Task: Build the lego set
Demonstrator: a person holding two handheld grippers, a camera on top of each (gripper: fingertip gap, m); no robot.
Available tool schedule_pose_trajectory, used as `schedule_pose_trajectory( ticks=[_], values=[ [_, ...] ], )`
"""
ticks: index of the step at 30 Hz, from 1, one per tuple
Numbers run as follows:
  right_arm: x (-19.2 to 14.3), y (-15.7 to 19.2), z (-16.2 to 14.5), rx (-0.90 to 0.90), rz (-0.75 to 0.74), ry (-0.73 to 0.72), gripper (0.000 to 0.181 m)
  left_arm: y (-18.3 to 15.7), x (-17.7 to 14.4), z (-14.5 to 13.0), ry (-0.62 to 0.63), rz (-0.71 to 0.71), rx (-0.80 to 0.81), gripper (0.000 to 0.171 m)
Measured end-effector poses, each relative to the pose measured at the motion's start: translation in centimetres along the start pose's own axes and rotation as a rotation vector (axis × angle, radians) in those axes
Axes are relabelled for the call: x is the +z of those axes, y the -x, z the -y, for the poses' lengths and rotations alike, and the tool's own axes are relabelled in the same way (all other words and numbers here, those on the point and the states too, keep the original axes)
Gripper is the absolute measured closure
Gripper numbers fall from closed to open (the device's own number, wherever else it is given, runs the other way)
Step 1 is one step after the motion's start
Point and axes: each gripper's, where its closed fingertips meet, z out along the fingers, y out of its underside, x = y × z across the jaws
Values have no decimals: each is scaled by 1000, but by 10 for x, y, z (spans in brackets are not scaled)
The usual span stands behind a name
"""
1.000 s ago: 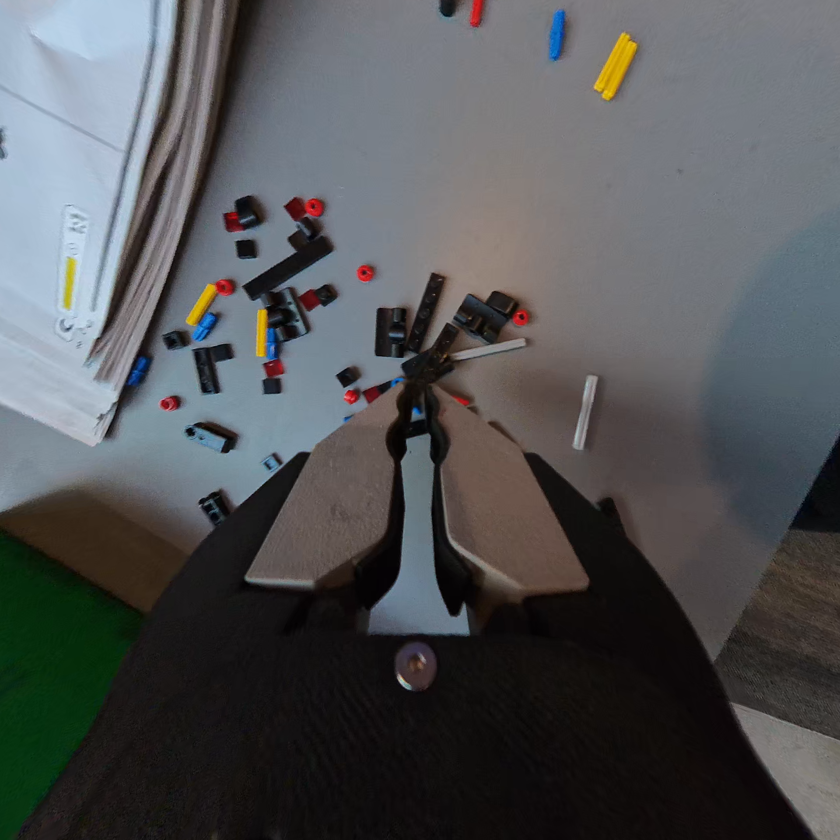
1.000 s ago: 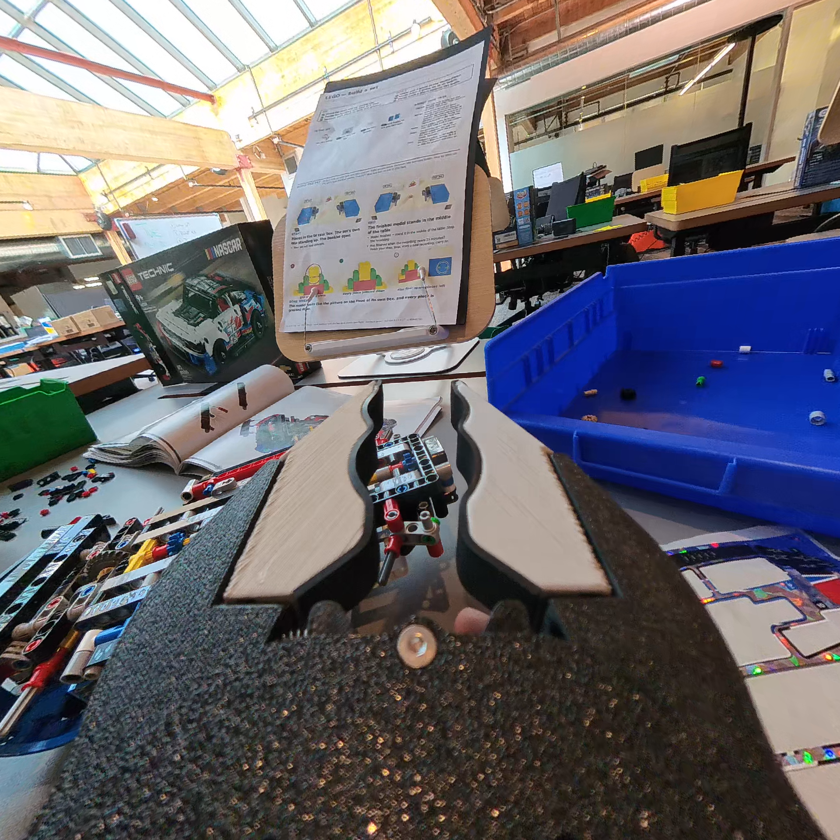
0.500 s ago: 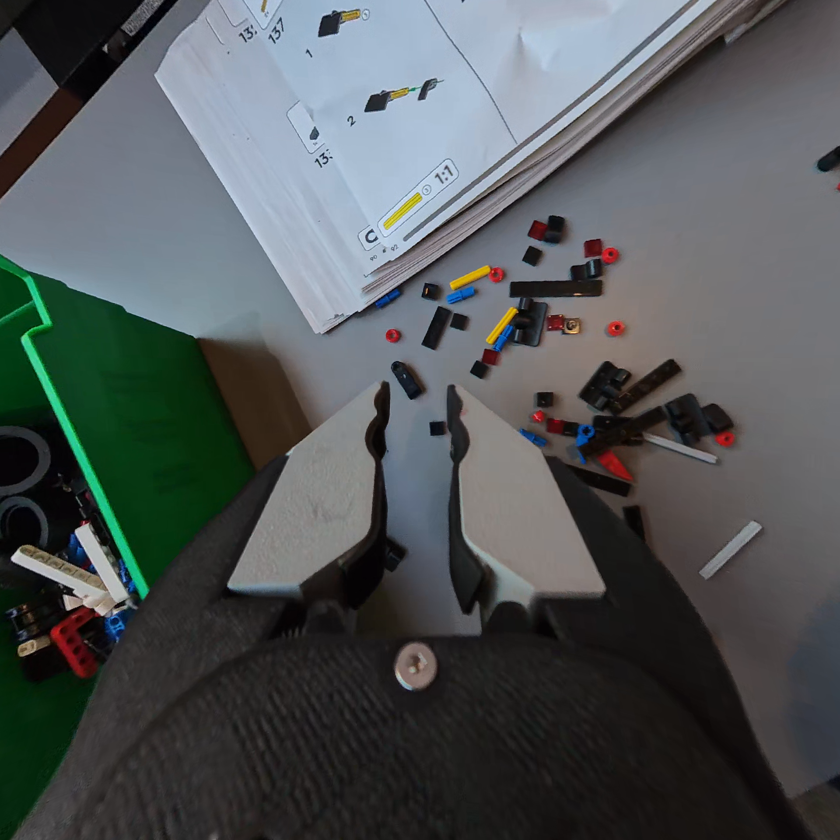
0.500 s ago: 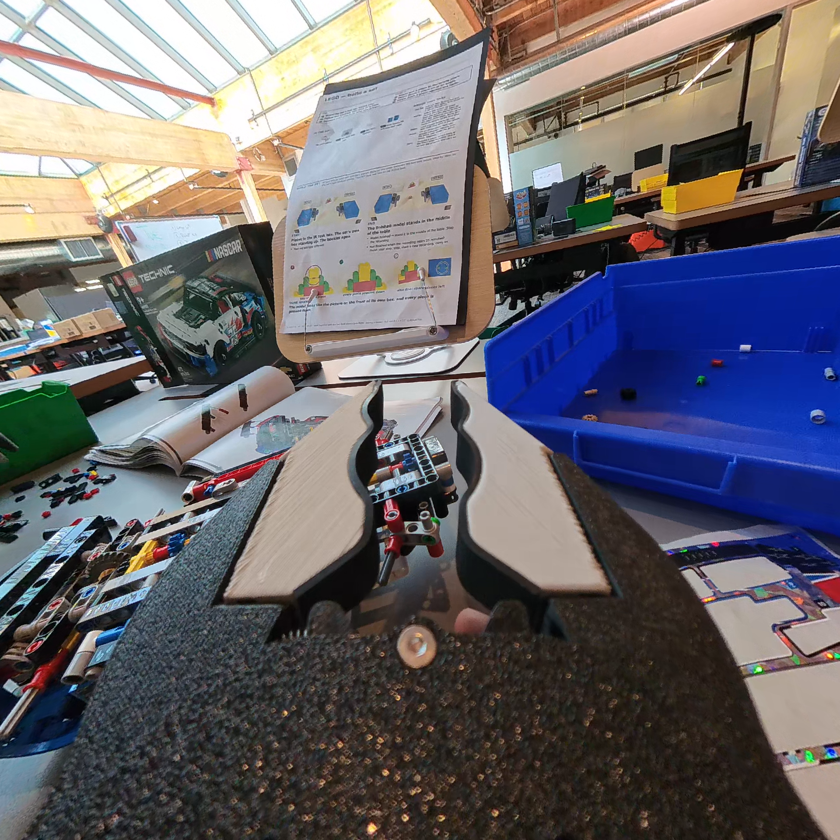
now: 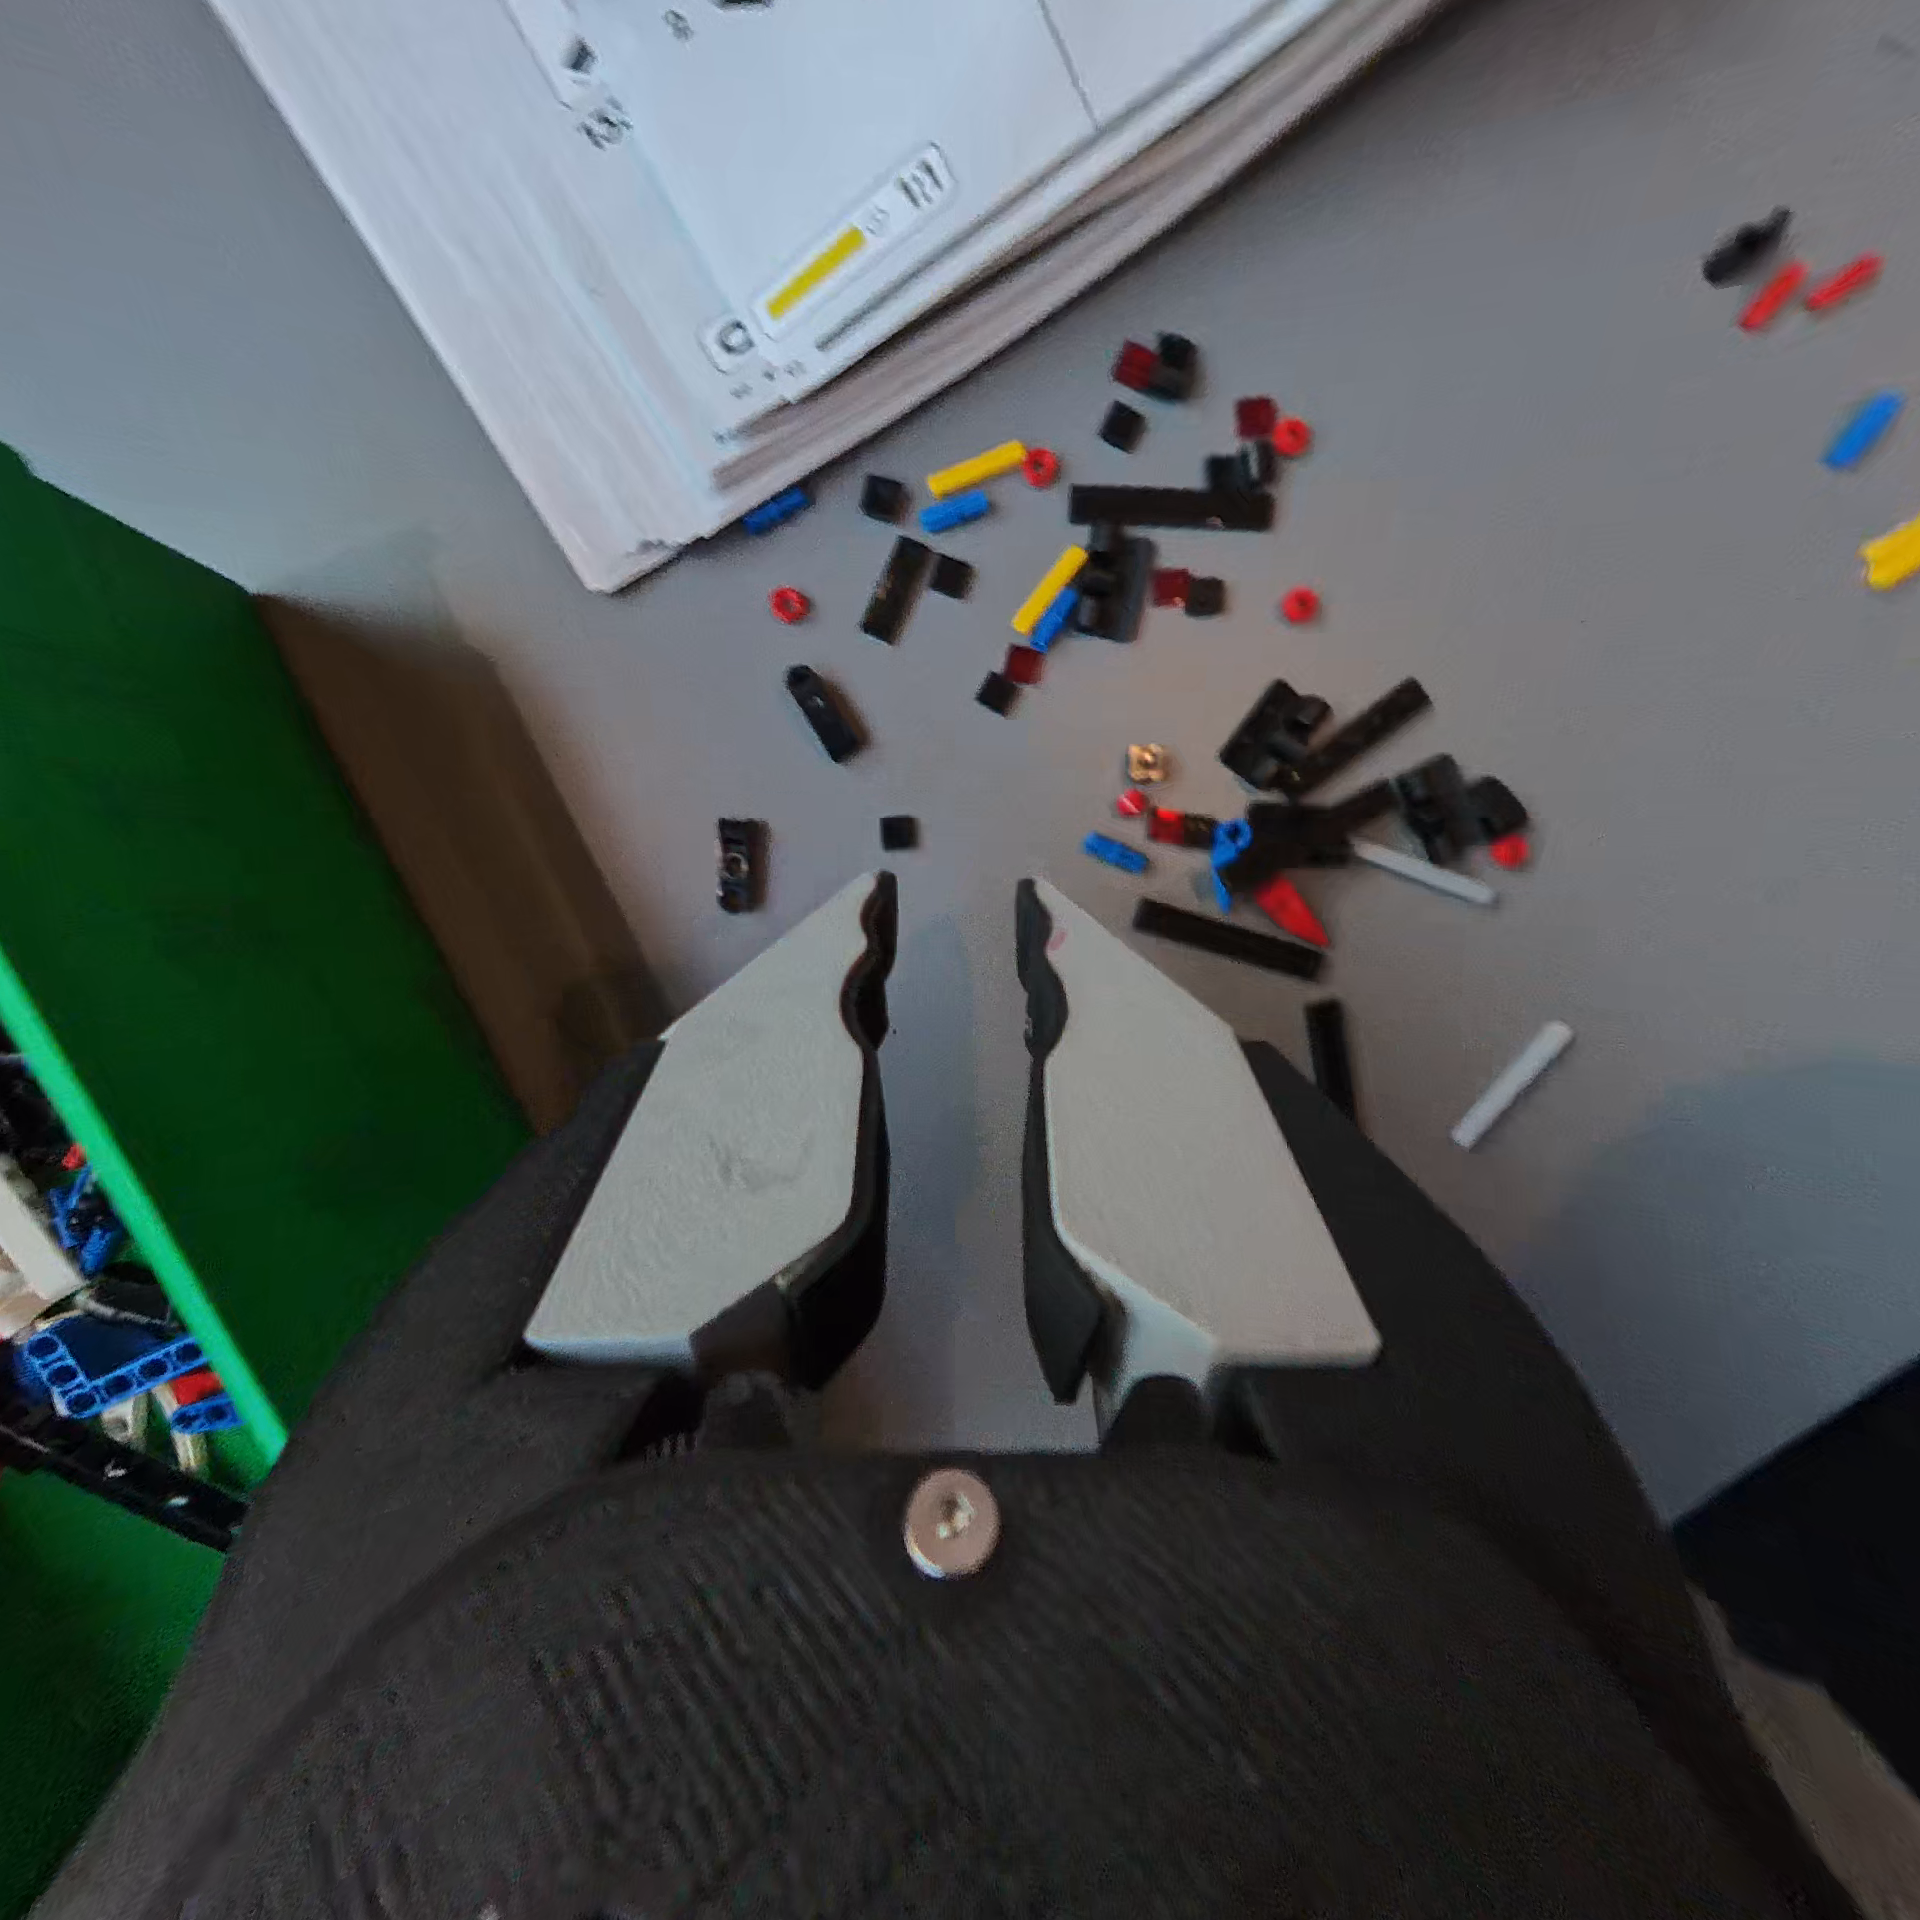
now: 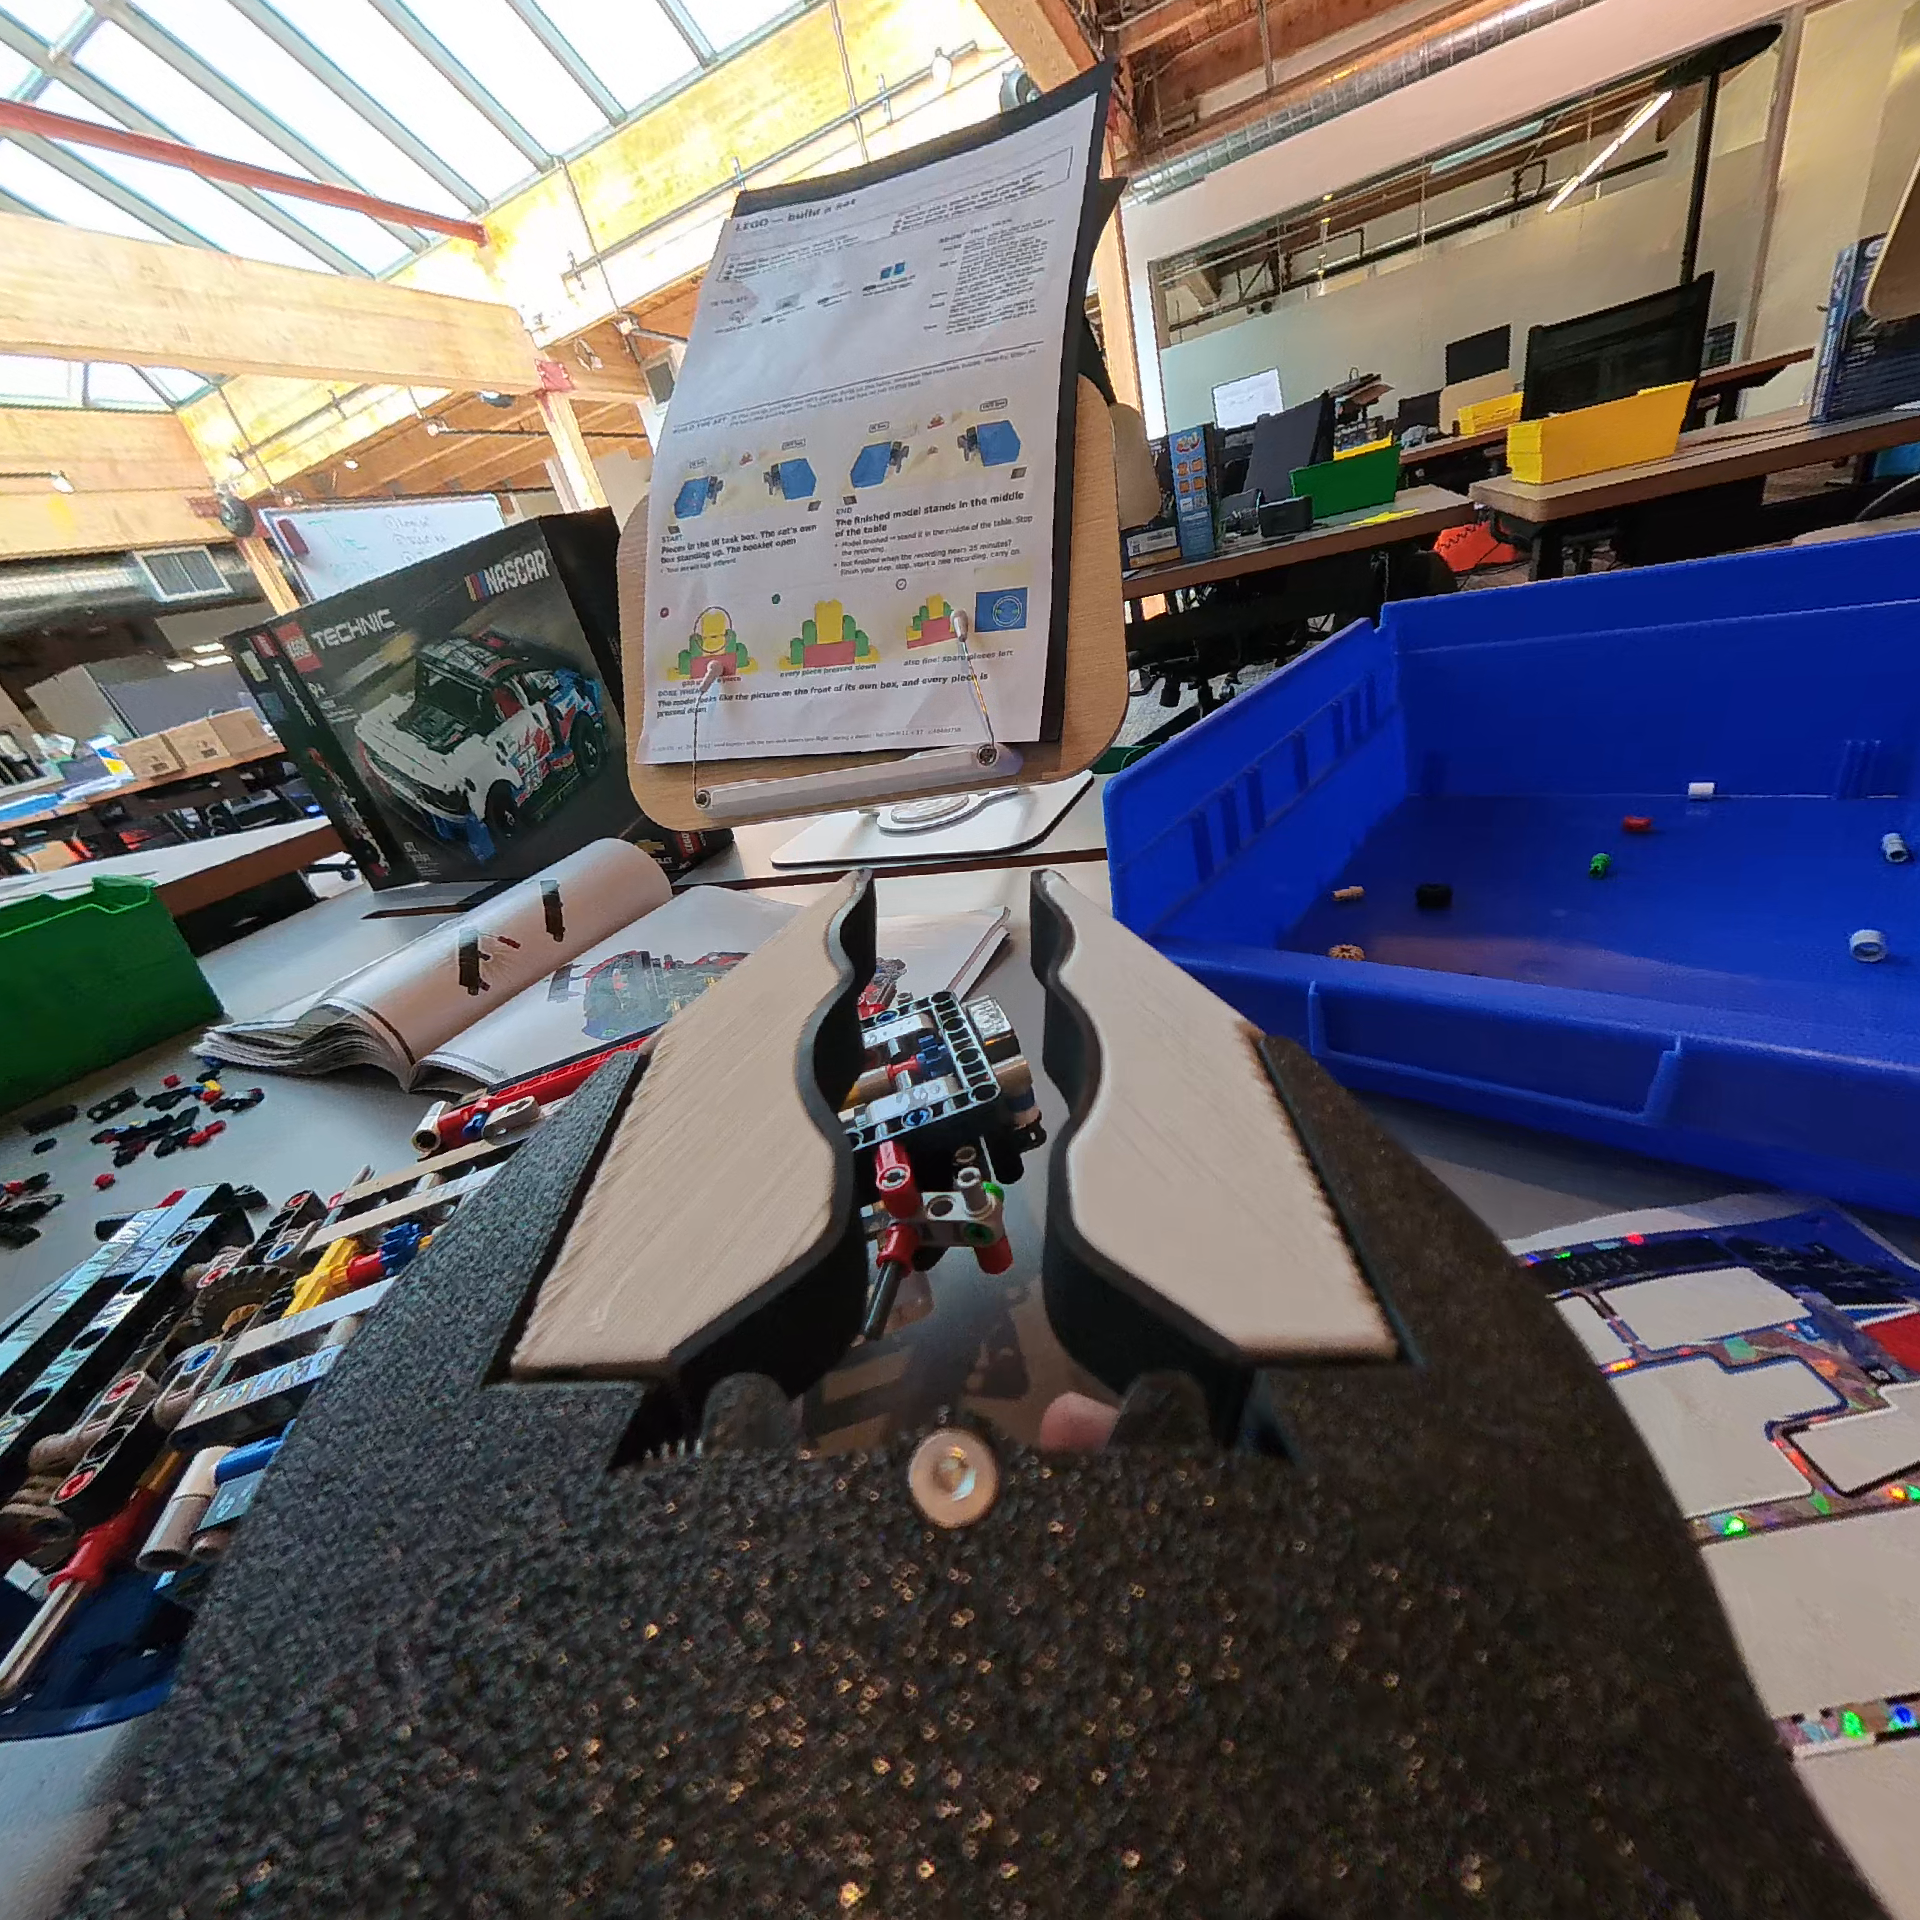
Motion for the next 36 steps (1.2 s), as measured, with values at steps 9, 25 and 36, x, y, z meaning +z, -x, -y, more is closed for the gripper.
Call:
schedule_pose_trajectory(
  ticks=[9,25,36],
  values=[
    [2,3,-2,-1,10,10,152,2,-21,-75,163,138,67,145],
    [0,4,-2,-34,9,27,152,22,8,-66,221,299,132,140],
    [3,10,-5,-30,33,38,153,-66,32,-10,131,-99,555,149]
  ],
)
